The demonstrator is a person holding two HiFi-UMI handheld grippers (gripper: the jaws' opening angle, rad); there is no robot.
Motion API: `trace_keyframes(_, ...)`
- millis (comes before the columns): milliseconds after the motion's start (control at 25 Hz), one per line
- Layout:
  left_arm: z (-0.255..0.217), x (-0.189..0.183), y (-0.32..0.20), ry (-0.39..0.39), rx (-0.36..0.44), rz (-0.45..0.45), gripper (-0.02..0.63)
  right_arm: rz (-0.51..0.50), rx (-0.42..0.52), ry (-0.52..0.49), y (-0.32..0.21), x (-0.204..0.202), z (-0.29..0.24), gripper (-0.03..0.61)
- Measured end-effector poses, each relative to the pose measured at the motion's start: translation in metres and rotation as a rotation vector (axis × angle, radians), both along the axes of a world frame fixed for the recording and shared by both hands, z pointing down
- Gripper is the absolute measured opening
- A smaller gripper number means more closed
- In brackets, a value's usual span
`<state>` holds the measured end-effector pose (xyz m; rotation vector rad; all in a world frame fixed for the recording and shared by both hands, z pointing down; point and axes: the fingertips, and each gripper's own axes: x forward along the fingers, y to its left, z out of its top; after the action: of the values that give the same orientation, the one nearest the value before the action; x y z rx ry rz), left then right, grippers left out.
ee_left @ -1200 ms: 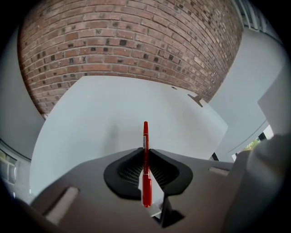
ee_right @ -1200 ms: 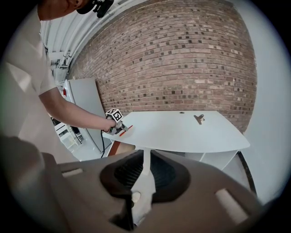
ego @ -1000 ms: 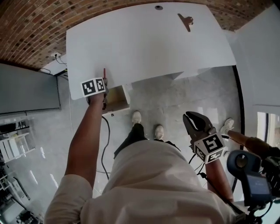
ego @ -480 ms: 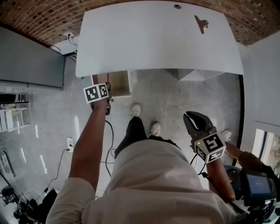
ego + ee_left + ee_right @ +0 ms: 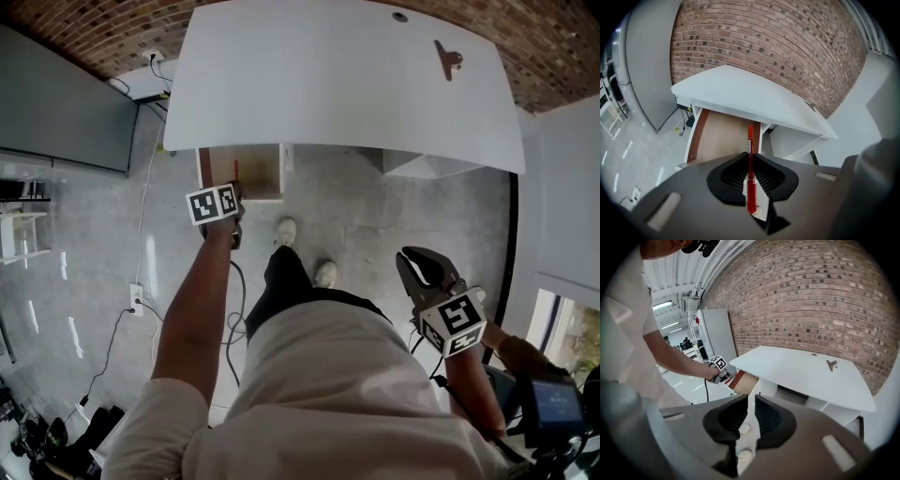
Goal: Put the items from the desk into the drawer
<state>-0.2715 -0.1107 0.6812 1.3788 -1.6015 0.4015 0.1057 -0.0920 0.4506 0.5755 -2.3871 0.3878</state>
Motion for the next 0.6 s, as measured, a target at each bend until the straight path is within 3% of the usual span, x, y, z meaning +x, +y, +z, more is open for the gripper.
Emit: trace_keyframes(600,0.111,-0.041,-0.065,0.053,0.024,0.076,0.048,0.043,-0.061,0.126,-0.021,-0.065,0.027,0.032)
